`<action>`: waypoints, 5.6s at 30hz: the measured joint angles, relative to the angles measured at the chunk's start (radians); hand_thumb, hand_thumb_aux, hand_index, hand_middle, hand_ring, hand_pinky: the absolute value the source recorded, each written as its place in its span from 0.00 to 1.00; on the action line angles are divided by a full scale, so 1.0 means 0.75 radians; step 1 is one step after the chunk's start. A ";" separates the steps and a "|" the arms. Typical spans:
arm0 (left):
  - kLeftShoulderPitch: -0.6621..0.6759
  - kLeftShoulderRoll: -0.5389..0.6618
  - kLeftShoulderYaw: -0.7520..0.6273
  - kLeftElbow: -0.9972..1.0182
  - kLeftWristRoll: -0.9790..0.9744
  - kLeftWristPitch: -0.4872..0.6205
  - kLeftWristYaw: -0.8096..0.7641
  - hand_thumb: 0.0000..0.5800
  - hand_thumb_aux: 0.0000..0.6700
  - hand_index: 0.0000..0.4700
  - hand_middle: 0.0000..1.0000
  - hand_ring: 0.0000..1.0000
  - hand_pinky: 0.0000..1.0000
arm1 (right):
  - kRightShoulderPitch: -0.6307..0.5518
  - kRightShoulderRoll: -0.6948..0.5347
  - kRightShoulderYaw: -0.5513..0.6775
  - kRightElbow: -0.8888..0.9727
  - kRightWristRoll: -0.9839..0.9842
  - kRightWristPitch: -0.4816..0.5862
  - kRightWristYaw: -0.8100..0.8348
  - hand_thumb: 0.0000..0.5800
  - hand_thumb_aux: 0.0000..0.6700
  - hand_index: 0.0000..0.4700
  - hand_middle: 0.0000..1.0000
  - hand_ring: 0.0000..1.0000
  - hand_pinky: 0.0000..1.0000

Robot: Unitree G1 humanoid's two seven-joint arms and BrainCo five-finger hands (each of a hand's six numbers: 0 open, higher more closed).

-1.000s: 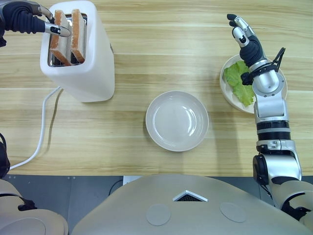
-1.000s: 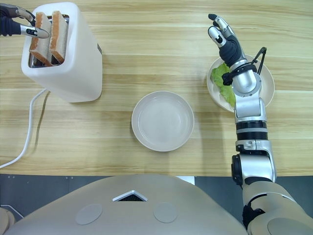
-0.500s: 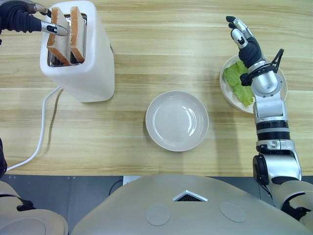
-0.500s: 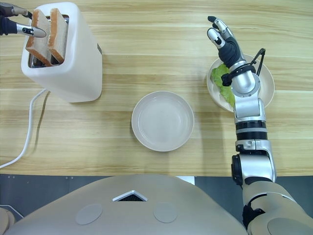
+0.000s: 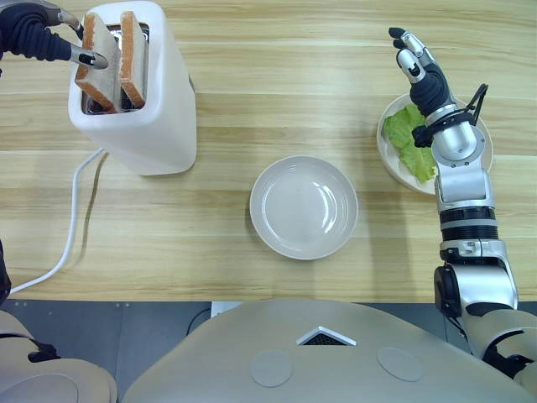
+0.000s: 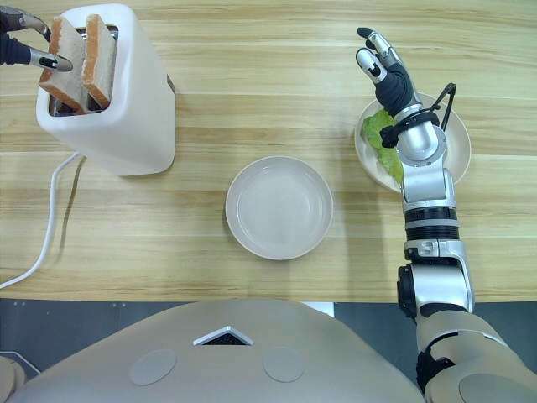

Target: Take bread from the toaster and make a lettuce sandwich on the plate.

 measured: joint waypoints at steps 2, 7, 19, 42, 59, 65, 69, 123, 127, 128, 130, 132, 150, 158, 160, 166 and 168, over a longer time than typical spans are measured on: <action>0.000 -0.001 -0.006 0.004 0.008 -0.005 0.004 0.56 0.34 0.34 0.00 0.00 0.00 | 0.000 0.000 0.000 -0.003 0.000 0.000 0.000 0.00 0.00 0.00 0.00 0.00 0.00; 0.000 -0.016 -0.028 0.008 0.011 -0.005 0.016 0.63 0.39 0.39 0.00 0.00 0.00 | 0.000 0.000 0.001 -0.004 -0.002 0.000 -0.001 0.00 0.00 0.00 0.00 0.00 0.00; -0.014 -0.032 -0.041 0.010 0.013 0.005 0.026 1.00 1.00 1.00 0.00 0.00 0.00 | -0.001 -0.001 0.005 0.015 -0.027 0.000 -0.008 0.00 0.00 0.00 0.00 0.00 0.00; -0.174 -0.025 0.005 0.031 0.013 -0.088 0.095 1.00 1.00 1.00 1.00 1.00 1.00 | -0.021 -0.012 0.023 0.120 -0.053 -0.036 -0.034 0.00 0.00 0.00 0.00 0.00 0.00; -0.347 -0.015 0.017 0.013 0.012 -0.134 0.106 1.00 1.00 1.00 1.00 1.00 1.00 | -0.042 -0.012 0.029 0.185 -0.054 -0.058 -0.064 0.00 0.00 0.00 0.00 0.00 0.00; -0.421 -0.069 0.017 -0.035 -0.017 -0.139 0.106 1.00 1.00 1.00 1.00 1.00 1.00 | -0.080 -0.012 0.037 0.241 -0.054 -0.071 -0.068 0.00 0.00 0.00 0.00 0.00 0.00; -0.472 -0.101 0.044 -0.078 -0.068 -0.129 0.108 1.00 1.00 1.00 1.00 1.00 1.00 | -0.116 -0.012 0.042 0.308 -0.054 -0.095 -0.076 0.00 0.00 0.00 0.00 0.00 0.00; 0.083 -0.919 -0.338 0.141 -0.781 -0.035 -0.154 1.00 1.00 1.00 1.00 1.00 1.00 | 0.234 -0.797 -0.023 -0.377 -0.657 0.095 0.168 0.00 0.00 0.00 0.00 0.00 0.00; 0.121 -0.892 -0.338 0.087 -0.776 -0.007 -0.153 1.00 1.00 1.00 1.00 1.00 1.00 | 0.394 -0.930 -0.023 -0.527 -0.653 0.151 0.486 0.76 0.51 0.51 0.00 0.00 0.00; 0.130 -0.890 -0.339 0.075 -0.775 -0.001 -0.152 1.00 1.00 1.00 1.00 1.00 1.00 | 0.400 -0.937 -0.018 -0.552 -0.655 0.153 0.522 0.77 0.52 0.52 0.00 0.00 0.00; 0.149 -0.885 -0.345 0.054 -0.771 0.013 -0.153 1.00 1.00 1.00 1.00 1.00 1.00 | 0.406 -0.936 0.018 -0.557 -0.660 0.150 0.562 0.87 0.64 0.64 0.00 0.00 0.00; 0.158 -0.874 -0.346 0.022 -0.770 0.026 -0.153 1.00 1.00 1.00 1.00 1.00 1.00 | 0.392 -0.917 0.077 -0.529 -0.697 0.150 0.576 0.89 0.66 0.66 0.00 0.00 0.00; 0.202 -0.841 -0.354 -0.046 -0.759 0.073 -0.154 1.00 1.00 1.00 1.00 1.00 1.00 | 0.111 -0.753 0.252 -0.229 -0.945 0.178 0.255 0.63 0.39 0.39 0.00 0.00 0.00; 0.200 -0.868 -0.392 -0.046 -0.742 0.071 -0.152 1.00 1.00 1.00 1.00 1.00 1.00 | -0.012 -0.739 0.375 -0.106 -1.142 0.175 0.112 0.76 0.51 0.51 0.00 0.00 0.00; 0.199 -0.874 -0.397 -0.047 -0.733 0.070 -0.151 1.00 1.00 1.00 1.00 1.00 1.00 | -0.038 -0.725 0.411 -0.067 -1.180 0.174 0.081 0.76 0.51 0.51 0.00 0.00 0.00; 0.187 -0.890 -0.412 -0.046 -0.690 0.052 -0.132 0.00 0.00 0.00 0.00 0.00 0.00 | -0.088 -0.662 0.512 0.035 -1.234 0.155 0.028 0.74 0.49 0.49 0.00 0.00 0.00; 0.182 -0.884 -0.415 -0.046 -0.652 0.033 -0.114 0.00 0.00 0.00 0.00 0.00 0.00 | -0.094 -0.649 0.529 0.055 -1.233 0.141 0.027 0.63 0.39 0.39 0.00 0.00 0.00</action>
